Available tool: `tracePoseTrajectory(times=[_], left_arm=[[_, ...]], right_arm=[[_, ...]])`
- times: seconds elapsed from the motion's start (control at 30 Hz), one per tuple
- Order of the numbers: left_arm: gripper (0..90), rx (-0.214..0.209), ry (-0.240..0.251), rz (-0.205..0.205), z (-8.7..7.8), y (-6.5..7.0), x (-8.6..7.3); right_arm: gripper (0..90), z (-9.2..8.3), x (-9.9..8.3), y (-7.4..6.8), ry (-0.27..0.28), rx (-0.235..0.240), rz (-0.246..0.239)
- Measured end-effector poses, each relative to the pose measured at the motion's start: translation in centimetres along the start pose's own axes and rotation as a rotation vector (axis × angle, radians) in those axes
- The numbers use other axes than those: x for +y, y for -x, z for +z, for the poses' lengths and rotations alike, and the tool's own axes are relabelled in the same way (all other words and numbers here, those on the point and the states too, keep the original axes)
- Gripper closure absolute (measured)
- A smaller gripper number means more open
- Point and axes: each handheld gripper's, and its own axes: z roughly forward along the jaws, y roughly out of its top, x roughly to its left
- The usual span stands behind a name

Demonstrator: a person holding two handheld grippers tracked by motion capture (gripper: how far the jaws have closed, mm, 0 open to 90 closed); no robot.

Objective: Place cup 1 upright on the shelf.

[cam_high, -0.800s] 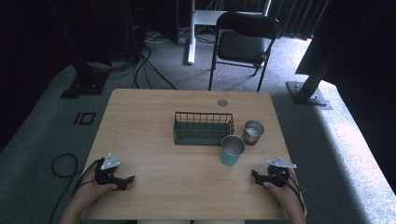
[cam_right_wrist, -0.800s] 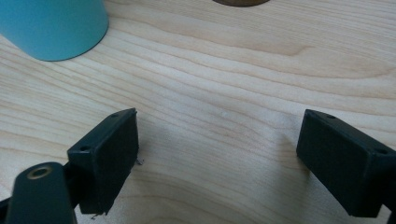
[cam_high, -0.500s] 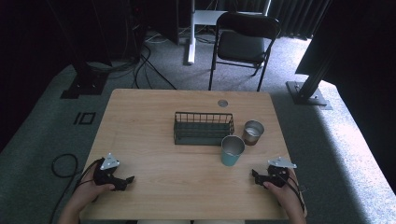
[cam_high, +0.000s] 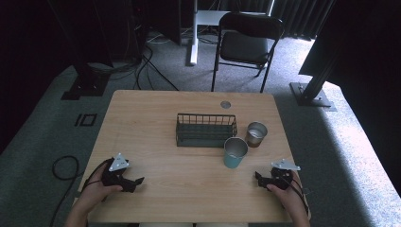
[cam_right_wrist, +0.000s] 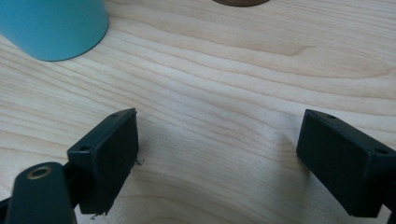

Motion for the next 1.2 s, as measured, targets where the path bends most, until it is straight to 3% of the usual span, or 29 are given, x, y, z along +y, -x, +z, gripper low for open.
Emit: tracePoseTrajectory(times=[0.2, 0.4, 0.6, 1.2], left_arm=[[0.8, -0.027, 0.001, 0.019, 0.9, 0.9, 0.6], [0.8, -0.057, -0.012, 0.072, 1.8, 1.9, 1.6], [0.8, -0.093, 0.032, 0.098, 2.5, 2.9, 2.9], [0.8, -0.177, 0.060, 0.185, 5.3, 6.0, 6.6]], right_arm=[[12.4, 0.0, 0.0, 0.0, 0.000, 0.000, 0.000], [12.4, 0.0, 0.0, 0.0, 0.000, 0.000, 0.000], [12.4, 0.0, 0.0, 0.0, 0.000, 0.000, 0.000], [12.4, 0.0, 0.0, 0.0, -0.001, 0.000, 0.002]])
